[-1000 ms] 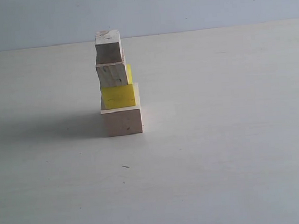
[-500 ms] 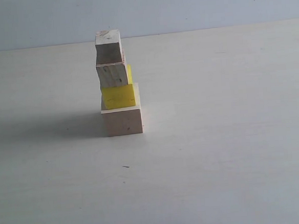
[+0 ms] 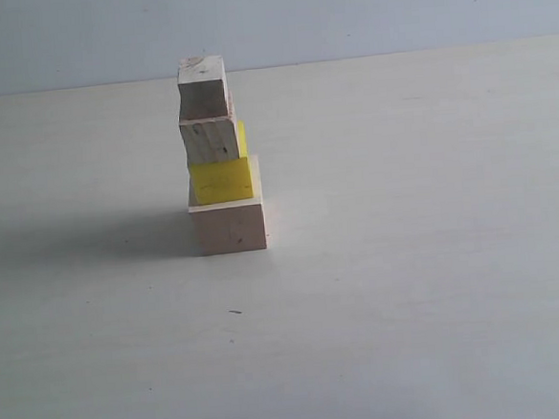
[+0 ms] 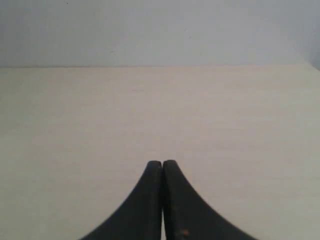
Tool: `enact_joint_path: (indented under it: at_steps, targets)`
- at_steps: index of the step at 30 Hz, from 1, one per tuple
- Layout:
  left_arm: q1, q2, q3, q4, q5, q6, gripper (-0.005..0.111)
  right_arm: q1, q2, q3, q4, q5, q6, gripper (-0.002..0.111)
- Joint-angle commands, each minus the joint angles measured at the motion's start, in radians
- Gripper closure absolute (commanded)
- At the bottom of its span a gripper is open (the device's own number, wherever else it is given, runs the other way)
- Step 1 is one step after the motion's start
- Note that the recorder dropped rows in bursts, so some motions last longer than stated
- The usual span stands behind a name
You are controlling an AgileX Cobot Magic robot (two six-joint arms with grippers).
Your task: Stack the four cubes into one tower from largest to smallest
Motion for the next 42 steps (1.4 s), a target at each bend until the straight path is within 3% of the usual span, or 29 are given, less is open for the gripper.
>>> enact_joint_path:
  at_steps: [1, 42]
  targets:
    - [-0.006, -0.004, 0.003, -0.001, -0.002, -0.003, 0.107, -0.004, -0.006, 0.004, -0.006, -0.012, 0.000, 0.108]
    - [-0.006, -0.004, 0.003, -0.001, -0.002, -0.003, 0.107, -0.004, -0.006, 0.004, 0.023, -0.015, 0.007, 0.108]
